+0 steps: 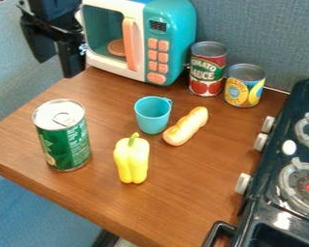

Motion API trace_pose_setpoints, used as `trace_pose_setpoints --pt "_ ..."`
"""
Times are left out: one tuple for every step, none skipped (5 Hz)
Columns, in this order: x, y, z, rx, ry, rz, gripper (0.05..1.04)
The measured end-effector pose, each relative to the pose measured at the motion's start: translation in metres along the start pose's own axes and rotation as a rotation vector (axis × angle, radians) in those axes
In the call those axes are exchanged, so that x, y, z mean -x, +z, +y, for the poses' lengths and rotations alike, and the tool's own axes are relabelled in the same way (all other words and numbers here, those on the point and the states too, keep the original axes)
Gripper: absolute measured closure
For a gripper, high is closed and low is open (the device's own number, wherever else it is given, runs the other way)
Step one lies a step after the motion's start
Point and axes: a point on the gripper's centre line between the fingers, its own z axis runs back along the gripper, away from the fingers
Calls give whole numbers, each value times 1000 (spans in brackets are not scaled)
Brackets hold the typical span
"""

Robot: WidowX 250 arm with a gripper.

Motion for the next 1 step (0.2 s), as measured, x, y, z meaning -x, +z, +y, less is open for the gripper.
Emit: trace_pose_setpoints --pt "15 4 7 -3 7 -6 83"
